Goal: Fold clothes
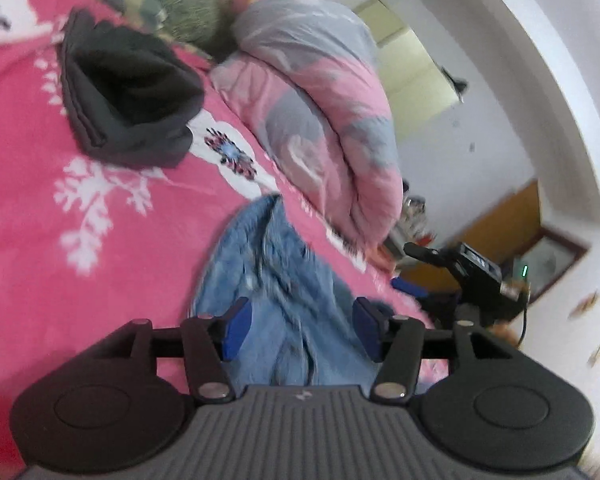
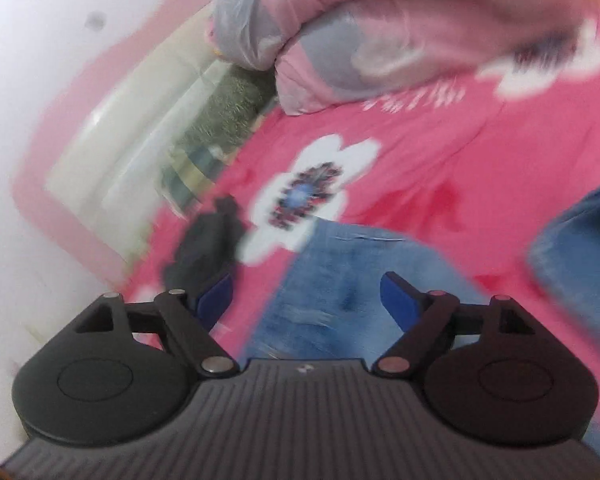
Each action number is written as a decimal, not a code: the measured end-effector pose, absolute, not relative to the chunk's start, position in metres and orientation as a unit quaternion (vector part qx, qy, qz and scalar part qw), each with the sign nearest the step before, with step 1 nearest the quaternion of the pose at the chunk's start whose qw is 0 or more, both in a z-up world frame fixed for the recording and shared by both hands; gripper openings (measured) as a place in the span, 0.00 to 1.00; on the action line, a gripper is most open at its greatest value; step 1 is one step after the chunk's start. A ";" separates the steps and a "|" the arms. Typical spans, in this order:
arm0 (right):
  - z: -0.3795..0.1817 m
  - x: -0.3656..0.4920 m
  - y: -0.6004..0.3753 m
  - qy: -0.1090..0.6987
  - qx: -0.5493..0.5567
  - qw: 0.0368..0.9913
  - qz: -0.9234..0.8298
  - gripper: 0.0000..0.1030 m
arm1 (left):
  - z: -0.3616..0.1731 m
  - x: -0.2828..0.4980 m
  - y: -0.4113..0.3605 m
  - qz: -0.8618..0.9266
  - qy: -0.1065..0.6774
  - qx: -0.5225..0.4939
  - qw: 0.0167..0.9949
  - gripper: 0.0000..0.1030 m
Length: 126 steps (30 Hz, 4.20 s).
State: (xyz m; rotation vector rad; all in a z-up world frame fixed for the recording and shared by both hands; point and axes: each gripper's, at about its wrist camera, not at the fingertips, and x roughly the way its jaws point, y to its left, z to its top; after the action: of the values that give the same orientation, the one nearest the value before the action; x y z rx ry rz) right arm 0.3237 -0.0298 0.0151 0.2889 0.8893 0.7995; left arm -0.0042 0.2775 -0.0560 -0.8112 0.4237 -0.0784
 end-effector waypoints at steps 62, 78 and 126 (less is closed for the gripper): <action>0.031 0.183 0.006 0.240 -0.156 0.884 0.369 0.51 | -0.099 0.047 0.272 0.078 0.247 -0.416 0.872 0.17; -0.061 0.298 0.154 0.346 -0.220 0.786 0.463 0.18 | -0.105 0.005 0.273 0.098 0.228 -0.419 0.873 0.06; -0.021 0.289 0.149 0.291 -0.082 0.830 0.469 0.28 | -0.113 0.015 0.296 0.146 0.148 -0.419 0.884 0.14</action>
State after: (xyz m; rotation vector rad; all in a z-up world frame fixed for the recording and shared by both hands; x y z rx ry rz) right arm 0.2893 0.1493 -0.0210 -0.1745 0.6169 0.9946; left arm 0.0154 0.2960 -0.1133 -0.8723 0.3079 0.3045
